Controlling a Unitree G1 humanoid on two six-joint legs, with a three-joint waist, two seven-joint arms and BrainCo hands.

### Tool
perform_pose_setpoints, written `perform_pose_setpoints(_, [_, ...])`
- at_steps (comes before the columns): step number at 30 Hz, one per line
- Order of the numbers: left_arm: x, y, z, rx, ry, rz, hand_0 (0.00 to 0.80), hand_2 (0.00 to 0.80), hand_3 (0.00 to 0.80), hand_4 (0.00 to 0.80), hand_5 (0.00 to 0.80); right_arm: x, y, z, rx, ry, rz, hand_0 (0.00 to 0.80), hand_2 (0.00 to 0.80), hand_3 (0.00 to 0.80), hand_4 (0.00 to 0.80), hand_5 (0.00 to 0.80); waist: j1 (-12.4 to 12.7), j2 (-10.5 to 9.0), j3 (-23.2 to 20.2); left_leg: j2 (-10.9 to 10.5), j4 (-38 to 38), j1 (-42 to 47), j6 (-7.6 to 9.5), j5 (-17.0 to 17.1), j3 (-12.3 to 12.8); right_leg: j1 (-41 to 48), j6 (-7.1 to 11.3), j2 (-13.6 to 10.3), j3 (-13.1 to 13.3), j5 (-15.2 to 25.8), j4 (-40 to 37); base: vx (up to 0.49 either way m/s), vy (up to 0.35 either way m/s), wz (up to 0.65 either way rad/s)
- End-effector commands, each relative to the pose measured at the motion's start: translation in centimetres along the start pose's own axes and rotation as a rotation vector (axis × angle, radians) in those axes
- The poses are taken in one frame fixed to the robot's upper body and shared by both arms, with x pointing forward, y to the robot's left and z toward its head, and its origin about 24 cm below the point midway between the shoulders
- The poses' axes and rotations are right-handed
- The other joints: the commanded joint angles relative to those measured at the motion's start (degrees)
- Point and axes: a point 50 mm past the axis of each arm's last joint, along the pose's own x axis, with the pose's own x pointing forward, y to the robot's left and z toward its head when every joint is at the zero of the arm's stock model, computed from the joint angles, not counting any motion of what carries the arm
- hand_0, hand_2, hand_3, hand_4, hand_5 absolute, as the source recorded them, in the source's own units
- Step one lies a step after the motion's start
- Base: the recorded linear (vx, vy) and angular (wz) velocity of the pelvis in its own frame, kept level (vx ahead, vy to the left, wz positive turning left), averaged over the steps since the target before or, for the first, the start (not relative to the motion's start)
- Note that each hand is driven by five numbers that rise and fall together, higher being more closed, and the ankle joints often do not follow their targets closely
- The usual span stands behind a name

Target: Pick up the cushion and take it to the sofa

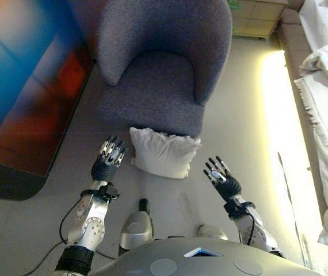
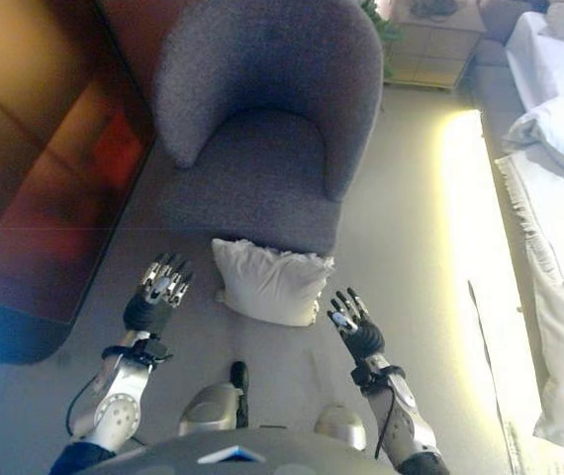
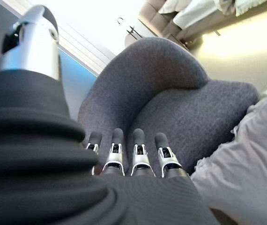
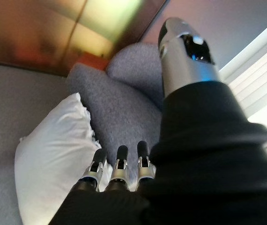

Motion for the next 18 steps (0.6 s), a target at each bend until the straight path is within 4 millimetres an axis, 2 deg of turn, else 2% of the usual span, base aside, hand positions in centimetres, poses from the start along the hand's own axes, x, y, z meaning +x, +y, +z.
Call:
perform_pose_setpoints(1, [-0.5,-0.2,1.2,0.039,-0.045,-0.052,0.0,0.0,0.0,0.0,0.0,-0.4,0.6,1.7,-0.049,-0.091,0.031,0.0,0.0,0.0,0.0,0.0,0.97,-0.19,-3.26,1.14,-0.71,-6.0,2.46,1.16,-2.82,0.48,0.79,-2.67,-1.11,4.71,7.98,0.188,0.212,0.03])
perform_pose_setpoints(3, [-0.4,-0.3,1.3,0.044,-0.047,-0.06,0.0,0.0,0.0,0.0,0.0,-0.2,0.7,1.7,-0.043,-0.099,0.034,0.0,0.0,0.0,0.0,0.0,1.09,-0.44,-3.55,-0.28,1.11,-6.23,4.0,-0.73,-2.12,-0.54,0.57,-4.47,-0.96,7.16,10.54,0.164,0.215,-0.02])
perform_pose_setpoints(6, [-0.1,-0.5,1.2,0.058,-0.03,-0.078,0.0,0.0,0.0,0.0,0.0,-0.1,0.8,1.5,-0.032,-0.113,0.013,0.0,0.0,0.0,0.0,0.0,1.41,-0.58,-4.07,-2.66,2.55,-5.95,6.21,-2.73,-1.14,-2.66,0.27,-7.46,-0.8,12.98,16.5,0.155,0.238,-0.04])
perform_pose_setpoints(8, [-0.1,-0.5,0.9,0.075,-0.007,-0.082,0.0,0.0,0.0,0.0,0.0,-0.2,0.7,1.2,-0.013,-0.122,-0.009,0.0,0.0,0.0,0.0,0.0,1.26,-0.05,-4.33,-4.33,2.72,-4.73,7.93,-4.01,-0.87,-5.96,-0.09,-9.02,-0.04,16.52,24.35,0.159,0.288,-0.07])
perform_pose_setpoints(11, [-0.2,-0.5,0.7,0.071,0.002,-0.078,0.0,0.0,0.0,0.0,0.0,-0.7,0.8,1.0,-0.013,-0.122,-0.027,0.0,0.0,0.0,0.0,0.0,0.27,1.13,-3.83,-6.01,3.41,-2.36,9.65,-6.06,-0.36,-12.8,-1.08,-10.17,1.66,17.75,36.31,0.167,0.294,-0.02])
perform_pose_setpoints(12, [-0.3,-0.5,0.7,0.063,0.003,-0.074,0.0,0.0,0.0,0.0,0.0,-1.0,0.6,0.9,-0.016,-0.118,-0.031,0.0,0.0,0.0,0.0,0.0,-0.29,1.11,-3.3,-6.87,3.62,-0.68,9.6,-7.44,-0.29,-14.7,-0.64,-10.6,2.43,16.95,39.57,0.221,0.263,-0.04])
perform_pose_setpoints(16, [-0.1,-0.8,0.9,0.048,-0.015,-0.085,0.0,0.0,0.0,0.0,0.0,-1.2,0.3,0.8,-0.019,-0.118,-0.038,0.0,0.0,0.0,0.0,0.0,-1.57,1.69,-2.31,-6.81,2.83,2.06,9.13,-8.05,0.72,-17.96,-1.68,-8.56,0.42,14.49,34.32,0.154,0.058,-0.04])
perform_pose_setpoints(17, [0.2,-1.0,1.1,0.051,-0.024,-0.091,0.0,0.0,0.0,0.0,0.0,-1.0,0.2,1.0,-0.018,-0.124,-0.038,0.0,0.0,0.0,0.0,0.0,-1.98,1.97,-1.92,-6.07,2.58,1.96,8.97,-7.18,1.3,-19.19,-2.67,-7.19,-0.67,14.74,29.2,0.085,-0.085,-0.07])
perform_pose_setpoints(18, [0.3,-1.1,1.1,0.052,-0.031,-0.09,0.0,0.0,0.0,0.0,0.0,-0.8,0.2,1.0,-0.016,-0.126,-0.036,0.0,0.0,0.0,0.0,0.0,-2.32,1.62,-1.49,-6.03,2.63,2.46,8.59,-7.55,1.34,-19.71,-2.36,-6.55,-1.03,14.91,24.85,0.126,-0.152,-0.1])
